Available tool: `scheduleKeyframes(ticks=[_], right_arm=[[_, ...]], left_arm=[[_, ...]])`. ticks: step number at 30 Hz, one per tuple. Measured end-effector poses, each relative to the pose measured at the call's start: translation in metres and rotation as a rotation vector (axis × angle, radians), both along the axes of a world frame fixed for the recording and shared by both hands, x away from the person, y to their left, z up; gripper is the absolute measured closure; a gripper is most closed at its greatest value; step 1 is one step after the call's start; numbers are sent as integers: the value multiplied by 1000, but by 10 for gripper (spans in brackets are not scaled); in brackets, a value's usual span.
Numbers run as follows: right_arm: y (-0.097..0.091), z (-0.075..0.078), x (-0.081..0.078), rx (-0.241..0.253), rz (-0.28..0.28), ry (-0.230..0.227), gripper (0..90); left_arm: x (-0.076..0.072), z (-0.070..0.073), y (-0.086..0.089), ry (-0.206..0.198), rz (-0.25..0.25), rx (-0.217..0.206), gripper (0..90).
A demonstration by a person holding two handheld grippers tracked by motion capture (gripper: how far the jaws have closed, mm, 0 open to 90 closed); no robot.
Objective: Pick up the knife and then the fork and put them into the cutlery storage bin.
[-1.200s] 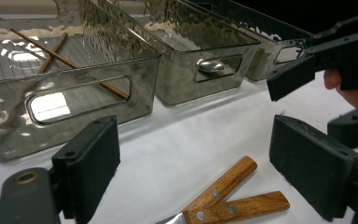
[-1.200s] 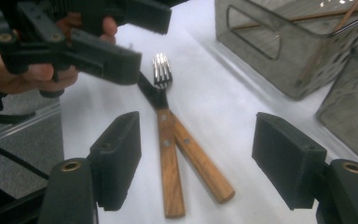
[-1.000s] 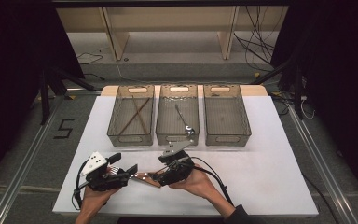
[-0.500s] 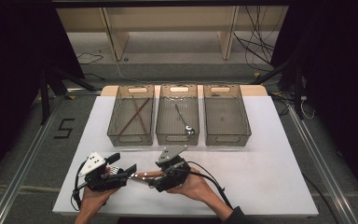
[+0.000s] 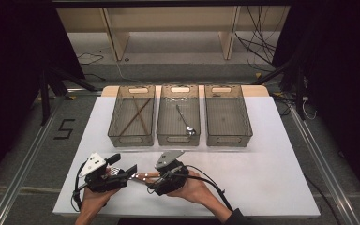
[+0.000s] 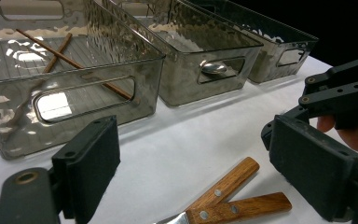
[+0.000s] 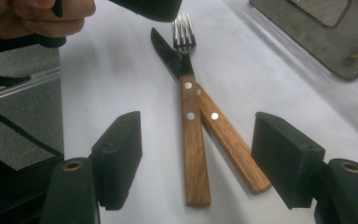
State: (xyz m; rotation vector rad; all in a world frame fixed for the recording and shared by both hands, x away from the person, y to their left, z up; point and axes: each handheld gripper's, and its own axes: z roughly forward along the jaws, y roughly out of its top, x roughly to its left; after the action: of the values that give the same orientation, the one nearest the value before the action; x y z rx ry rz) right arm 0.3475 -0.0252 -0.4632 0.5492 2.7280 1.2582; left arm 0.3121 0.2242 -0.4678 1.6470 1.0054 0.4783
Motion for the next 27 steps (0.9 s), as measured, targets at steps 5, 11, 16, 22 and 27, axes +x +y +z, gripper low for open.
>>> scheduleKeyframes(ticks=[5,11,16,22,27], right_arm=[[2,-3,-1,-16,1,-2,391],[6,-10,-3,-41,21,-16,455],[9,-17,-3,-76,34,-16,527],[13,-23,-4,-113,36,-33,603],[16,-26,-4,-129,28,-42,645]], left_arm=[[-1,0,1,2,8,6,160],[-3,1,3,-2,20,2,160],[-2,0,3,2,24,-1,160],[-2,0,3,4,23,5,160],[-2,0,2,4,23,5,160]])
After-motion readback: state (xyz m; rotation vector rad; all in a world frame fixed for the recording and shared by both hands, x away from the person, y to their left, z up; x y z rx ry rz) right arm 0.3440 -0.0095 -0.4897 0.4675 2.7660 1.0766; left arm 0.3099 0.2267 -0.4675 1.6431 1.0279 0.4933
